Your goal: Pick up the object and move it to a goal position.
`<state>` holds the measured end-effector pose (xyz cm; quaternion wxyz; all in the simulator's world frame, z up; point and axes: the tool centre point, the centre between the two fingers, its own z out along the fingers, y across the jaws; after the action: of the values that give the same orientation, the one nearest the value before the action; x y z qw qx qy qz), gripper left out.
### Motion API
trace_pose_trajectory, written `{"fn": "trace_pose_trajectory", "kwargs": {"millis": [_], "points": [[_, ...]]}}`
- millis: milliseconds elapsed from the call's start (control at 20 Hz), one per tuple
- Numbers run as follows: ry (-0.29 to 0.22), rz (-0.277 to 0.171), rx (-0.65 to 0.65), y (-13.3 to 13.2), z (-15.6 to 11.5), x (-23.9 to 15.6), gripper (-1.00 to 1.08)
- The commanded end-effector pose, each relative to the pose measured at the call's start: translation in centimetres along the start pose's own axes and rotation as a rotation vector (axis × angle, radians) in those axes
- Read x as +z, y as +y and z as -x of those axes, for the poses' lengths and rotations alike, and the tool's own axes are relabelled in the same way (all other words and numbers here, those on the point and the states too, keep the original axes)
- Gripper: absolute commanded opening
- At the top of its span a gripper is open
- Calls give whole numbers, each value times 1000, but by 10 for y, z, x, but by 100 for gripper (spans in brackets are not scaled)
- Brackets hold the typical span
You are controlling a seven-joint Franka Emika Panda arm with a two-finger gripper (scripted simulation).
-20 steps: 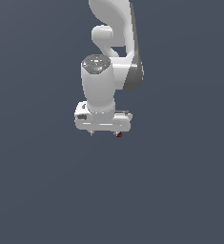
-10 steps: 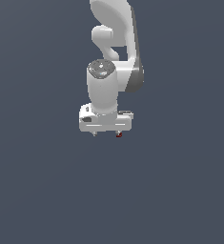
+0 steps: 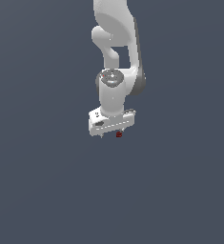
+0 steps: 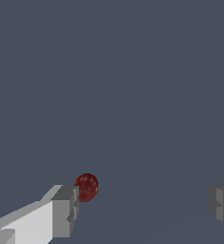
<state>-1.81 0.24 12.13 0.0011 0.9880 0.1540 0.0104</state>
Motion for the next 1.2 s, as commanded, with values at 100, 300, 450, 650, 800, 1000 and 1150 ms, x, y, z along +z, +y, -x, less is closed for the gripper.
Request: {"fn": "trace_pose_trajectory", "kwargs": {"millis": [100,300,450,650,800,1000,1150], "points": [[-9,0,-163,-20,15,21,100],[-14,-3,-279,-34,26,35,100],[-16,-5,-347,-43,33,43,100],[-18,-8,-410,-51,40,49,100],[-18,-9,-436,-54,42,52,100],[-19,-10,-439,-55,43,53,100],[-19,-10,-439,-55,43,55,100]]}}
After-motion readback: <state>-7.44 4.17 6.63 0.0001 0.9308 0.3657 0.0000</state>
